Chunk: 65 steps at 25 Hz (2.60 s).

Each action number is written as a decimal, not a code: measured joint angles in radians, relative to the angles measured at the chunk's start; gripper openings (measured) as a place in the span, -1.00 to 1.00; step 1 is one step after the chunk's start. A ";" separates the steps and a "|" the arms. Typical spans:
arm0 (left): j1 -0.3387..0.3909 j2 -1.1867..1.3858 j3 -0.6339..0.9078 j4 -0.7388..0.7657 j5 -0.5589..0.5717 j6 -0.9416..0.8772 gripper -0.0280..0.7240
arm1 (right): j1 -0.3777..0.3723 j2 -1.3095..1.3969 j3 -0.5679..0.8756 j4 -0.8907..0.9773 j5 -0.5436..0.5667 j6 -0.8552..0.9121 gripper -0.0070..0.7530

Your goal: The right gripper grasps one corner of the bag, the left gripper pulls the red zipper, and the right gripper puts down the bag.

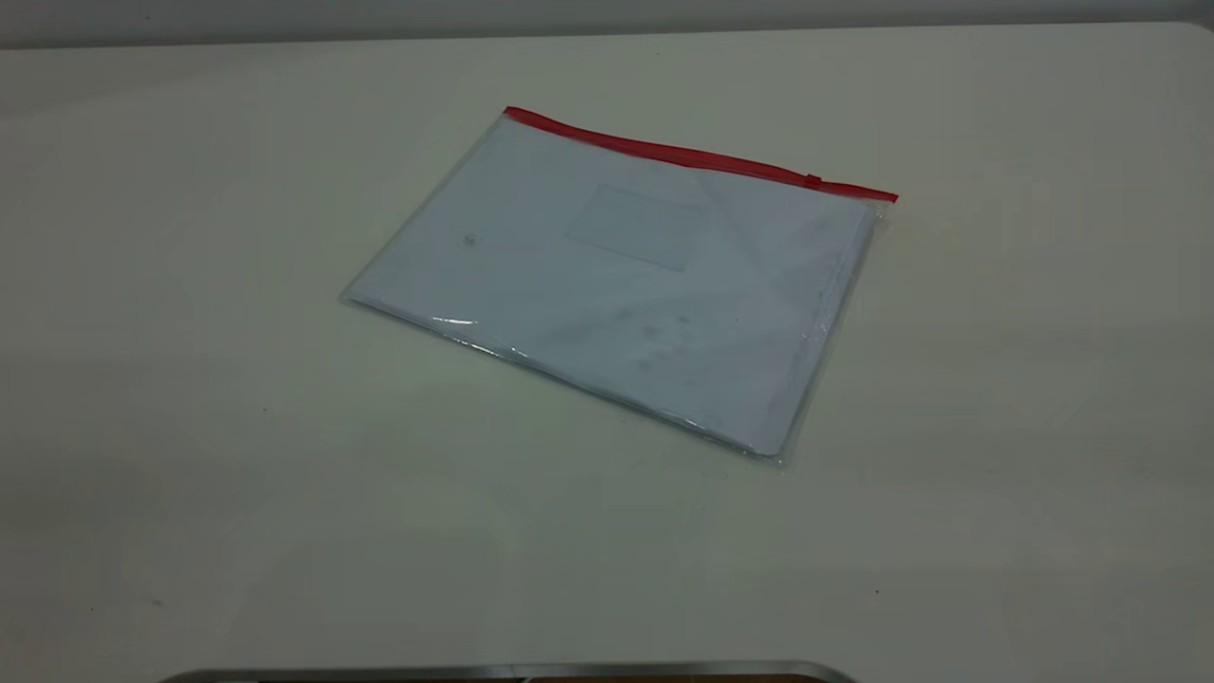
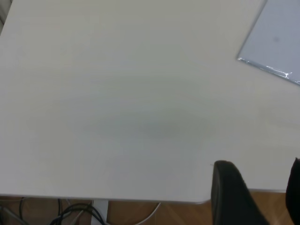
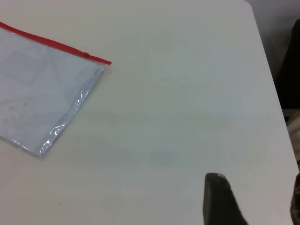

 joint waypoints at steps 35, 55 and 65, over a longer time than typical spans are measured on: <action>0.000 0.452 -0.134 -0.006 -0.343 0.022 0.03 | 0.000 0.497 -0.011 0.123 -0.331 -0.060 0.13; 0.000 1.214 -0.360 -0.461 -0.623 0.634 0.37 | 0.000 1.761 -0.314 1.096 -0.635 -1.043 0.53; 0.000 1.254 -0.360 -0.475 -0.658 0.652 0.37 | -0.013 2.235 -0.640 1.328 -0.476 -1.243 0.53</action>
